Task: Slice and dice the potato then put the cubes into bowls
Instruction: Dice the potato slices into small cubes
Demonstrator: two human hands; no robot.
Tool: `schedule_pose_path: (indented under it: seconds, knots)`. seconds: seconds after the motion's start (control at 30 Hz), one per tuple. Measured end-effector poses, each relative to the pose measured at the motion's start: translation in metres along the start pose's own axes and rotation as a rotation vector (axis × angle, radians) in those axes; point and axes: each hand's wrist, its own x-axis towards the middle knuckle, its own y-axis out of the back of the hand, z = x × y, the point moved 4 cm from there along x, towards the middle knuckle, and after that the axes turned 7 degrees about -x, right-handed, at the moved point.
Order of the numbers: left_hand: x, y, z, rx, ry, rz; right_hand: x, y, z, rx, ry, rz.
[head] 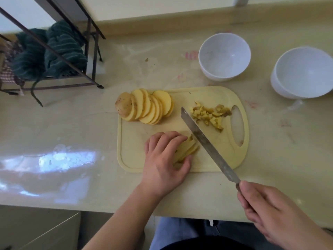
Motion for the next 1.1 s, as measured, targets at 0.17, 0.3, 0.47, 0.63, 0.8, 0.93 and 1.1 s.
schedule_pose_path:
  seconds: [0.17, 0.3, 0.47, 0.63, 0.8, 0.93, 1.1]
  knots:
    - [-0.002, 0.001, 0.002, -0.015, -0.024, 0.002, 0.0, -0.002, -0.001, 0.006, -0.013, -0.026]
    - [-0.003, 0.0, 0.002, -0.018, -0.068, -0.002, 0.001, 0.0, -0.001, -0.018, 0.001, -0.012]
    - [-0.003, -0.004, 0.001, -0.014, -0.084, -0.026, 0.001, -0.004, -0.002, 0.035, -0.021, -0.044]
    - [-0.004, -0.006, 0.002, 0.008, -0.122, -0.042, 0.001, 0.002, -0.005, -0.032, -0.004, -0.031]
    - [-0.005, -0.01, 0.007, 0.005, -0.219, -0.004, -0.005, 0.004, -0.01, -0.084, 0.015, -0.011]
    - [-0.004, -0.01, 0.008, -0.02, -0.244, 0.0, -0.01, 0.0, -0.011, -0.199, 0.044, 0.04]
    - [-0.002, -0.012, 0.007, -0.05, -0.237, -0.017, -0.018, -0.001, -0.011, -0.31, 0.035, 0.091]
